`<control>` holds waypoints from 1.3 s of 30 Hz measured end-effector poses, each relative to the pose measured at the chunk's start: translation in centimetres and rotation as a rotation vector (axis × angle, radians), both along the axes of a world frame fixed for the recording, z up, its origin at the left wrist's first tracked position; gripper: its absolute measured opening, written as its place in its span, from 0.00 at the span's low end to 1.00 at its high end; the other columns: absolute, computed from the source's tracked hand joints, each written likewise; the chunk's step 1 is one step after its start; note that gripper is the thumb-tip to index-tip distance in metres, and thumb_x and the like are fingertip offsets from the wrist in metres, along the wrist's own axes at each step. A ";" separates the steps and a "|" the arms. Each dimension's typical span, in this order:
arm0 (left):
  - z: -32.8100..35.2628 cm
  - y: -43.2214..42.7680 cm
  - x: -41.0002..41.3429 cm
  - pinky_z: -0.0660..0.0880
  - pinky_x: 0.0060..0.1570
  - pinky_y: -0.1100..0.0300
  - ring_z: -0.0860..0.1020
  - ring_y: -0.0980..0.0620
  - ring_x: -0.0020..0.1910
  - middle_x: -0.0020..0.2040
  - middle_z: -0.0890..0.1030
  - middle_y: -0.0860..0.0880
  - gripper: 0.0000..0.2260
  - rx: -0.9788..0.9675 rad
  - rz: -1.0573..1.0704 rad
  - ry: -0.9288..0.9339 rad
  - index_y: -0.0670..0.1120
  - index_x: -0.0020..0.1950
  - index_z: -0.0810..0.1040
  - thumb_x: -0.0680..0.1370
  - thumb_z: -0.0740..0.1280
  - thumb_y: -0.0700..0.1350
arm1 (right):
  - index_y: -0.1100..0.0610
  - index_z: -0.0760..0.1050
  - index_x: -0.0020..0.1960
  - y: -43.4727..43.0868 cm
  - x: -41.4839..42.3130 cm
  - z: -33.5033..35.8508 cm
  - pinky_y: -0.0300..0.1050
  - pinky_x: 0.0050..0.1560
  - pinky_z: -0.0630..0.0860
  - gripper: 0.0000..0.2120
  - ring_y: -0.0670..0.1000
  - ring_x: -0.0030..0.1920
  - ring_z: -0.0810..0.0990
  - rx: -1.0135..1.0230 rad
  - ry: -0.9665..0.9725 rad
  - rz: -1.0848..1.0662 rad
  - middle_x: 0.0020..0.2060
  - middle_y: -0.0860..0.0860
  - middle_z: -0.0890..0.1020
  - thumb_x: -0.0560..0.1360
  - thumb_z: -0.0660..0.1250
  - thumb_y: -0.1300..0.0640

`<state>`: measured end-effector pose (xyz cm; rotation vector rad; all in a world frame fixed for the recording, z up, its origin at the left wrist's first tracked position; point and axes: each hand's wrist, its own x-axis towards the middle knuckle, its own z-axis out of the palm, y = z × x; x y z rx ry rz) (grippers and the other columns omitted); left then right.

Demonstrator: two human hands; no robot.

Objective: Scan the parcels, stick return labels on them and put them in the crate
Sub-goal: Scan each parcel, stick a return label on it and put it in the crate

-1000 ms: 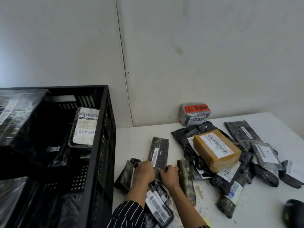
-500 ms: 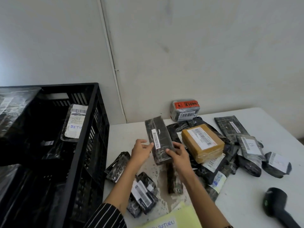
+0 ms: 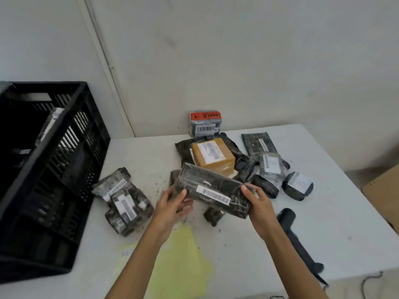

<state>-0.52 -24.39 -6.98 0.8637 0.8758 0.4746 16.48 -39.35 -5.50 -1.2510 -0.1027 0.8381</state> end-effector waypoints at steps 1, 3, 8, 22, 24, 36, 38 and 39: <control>-0.5 -1.4 0.0 0.80 0.41 0.57 0.82 0.43 0.48 0.55 0.81 0.40 0.20 -0.026 0.004 -0.022 0.43 0.69 0.68 0.77 0.65 0.41 | 0.60 0.75 0.53 -1.2 0.2 -0.3 0.46 0.41 0.80 0.18 0.55 0.43 0.83 -0.035 -0.020 0.032 0.44 0.57 0.84 0.65 0.71 0.54; -1.5 -4.0 -0.1 0.80 0.41 0.59 0.82 0.45 0.45 0.54 0.81 0.40 0.14 -0.056 0.001 -0.041 0.40 0.64 0.72 0.78 0.63 0.39 | 0.60 0.76 0.54 -3.5 0.5 -0.9 0.41 0.42 0.79 0.15 0.53 0.45 0.83 -0.155 -0.132 0.092 0.46 0.56 0.84 0.72 0.69 0.53; -4.2 -9.3 -0.8 0.81 0.41 0.61 0.82 0.46 0.44 0.54 0.79 0.38 0.10 -0.090 0.042 0.023 0.37 0.59 0.72 0.78 0.62 0.36 | 0.60 0.72 0.62 -10.3 2.3 -5.0 0.41 0.52 0.67 0.13 0.56 0.57 0.72 -0.700 -0.885 -0.035 0.55 0.56 0.76 0.78 0.63 0.59; -7.8 -13.1 -0.6 0.71 0.59 0.52 0.79 0.42 0.51 0.61 0.75 0.34 0.13 -0.233 0.136 0.134 0.34 0.63 0.68 0.79 0.61 0.34 | 0.59 0.67 0.49 -14.2 2.9 -7.1 0.43 0.34 0.69 0.10 0.53 0.39 0.75 -0.835 -0.712 0.243 0.42 0.55 0.77 0.72 0.68 0.61; -8.2 -13.0 -0.2 0.70 0.60 0.52 0.79 0.43 0.51 0.62 0.75 0.34 0.12 -0.245 0.151 0.138 0.34 0.62 0.68 0.79 0.61 0.33 | 0.60 0.68 0.47 -14.3 1.2 -5.3 0.39 0.31 0.68 0.10 0.51 0.35 0.74 -0.712 -0.644 0.201 0.36 0.53 0.77 0.72 0.69 0.62; -8.9 -13.3 1.5 0.72 0.58 0.54 0.78 0.43 0.53 0.62 0.75 0.36 0.15 -0.308 0.195 0.153 0.33 0.65 0.67 0.79 0.60 0.32 | 0.54 0.74 0.44 -15.2 -8.5 -3.2 0.33 0.30 0.70 0.06 0.47 0.31 0.76 -0.573 -0.357 0.218 0.29 0.49 0.78 0.71 0.71 0.56; -8.9 -13.3 1.5 0.72 0.57 0.55 0.79 0.45 0.50 0.61 0.75 0.36 0.14 -0.302 0.190 0.164 0.34 0.65 0.67 0.79 0.60 0.32 | 0.54 0.74 0.41 -15.2 -9.1 -3.2 0.32 0.29 0.69 0.06 0.47 0.30 0.77 -0.589 -0.361 0.210 0.27 0.48 0.77 0.72 0.70 0.56; -9.0 -13.3 1.5 0.72 0.56 0.55 0.79 0.46 0.49 0.61 0.75 0.36 0.14 -0.296 0.188 0.175 0.33 0.64 0.67 0.79 0.60 0.32 | 0.54 0.73 0.39 -15.2 -9.3 -3.2 0.31 0.29 0.69 0.06 0.47 0.31 0.77 -0.592 -0.362 0.206 0.27 0.48 0.77 0.72 0.70 0.56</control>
